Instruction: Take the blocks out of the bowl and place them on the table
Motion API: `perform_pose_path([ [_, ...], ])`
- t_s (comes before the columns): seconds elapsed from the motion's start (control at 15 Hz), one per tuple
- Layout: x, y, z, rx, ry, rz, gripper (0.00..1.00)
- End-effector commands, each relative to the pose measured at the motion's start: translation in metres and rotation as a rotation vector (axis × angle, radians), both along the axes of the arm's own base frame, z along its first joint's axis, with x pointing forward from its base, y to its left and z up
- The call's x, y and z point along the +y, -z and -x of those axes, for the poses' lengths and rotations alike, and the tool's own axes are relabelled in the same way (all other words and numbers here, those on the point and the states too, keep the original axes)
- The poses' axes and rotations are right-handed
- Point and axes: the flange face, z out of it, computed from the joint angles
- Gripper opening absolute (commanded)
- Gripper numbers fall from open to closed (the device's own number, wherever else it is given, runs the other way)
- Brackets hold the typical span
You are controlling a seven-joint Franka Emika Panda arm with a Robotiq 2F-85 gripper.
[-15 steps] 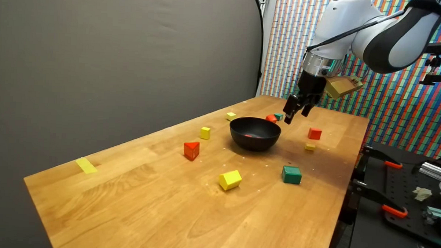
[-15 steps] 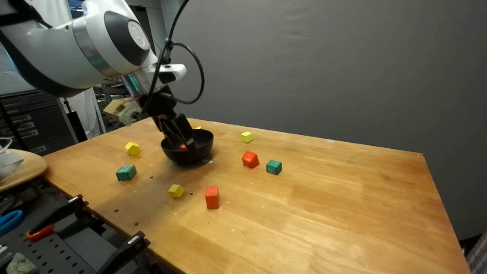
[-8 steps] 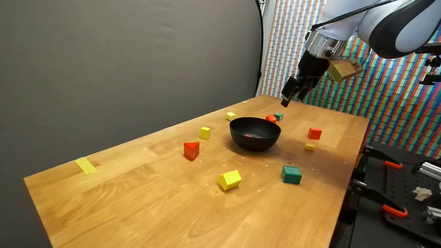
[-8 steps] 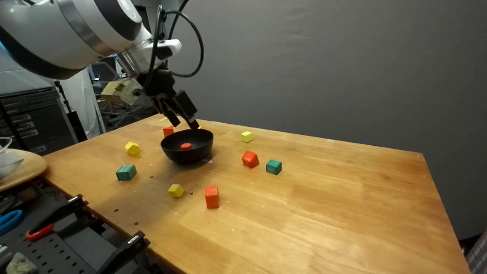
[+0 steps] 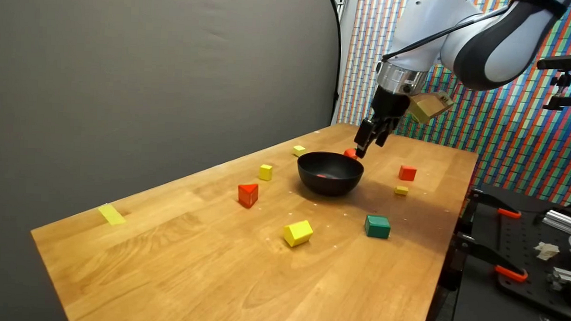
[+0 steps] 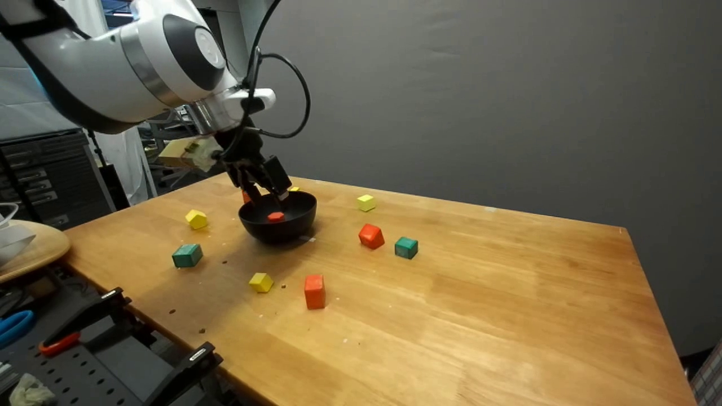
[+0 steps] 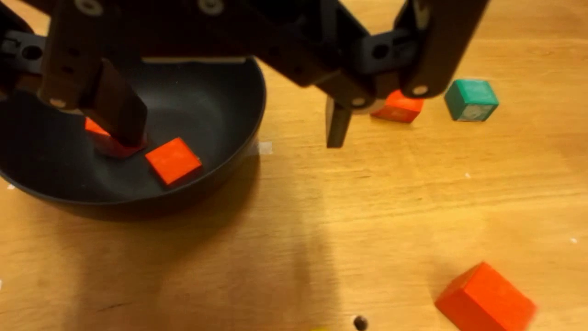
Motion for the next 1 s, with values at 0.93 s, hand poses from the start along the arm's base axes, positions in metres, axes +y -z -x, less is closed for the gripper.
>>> perform_pose_path([
  [0.93,0.066,0.055,-0.090,0.110,-0.139,-0.054,1.00],
])
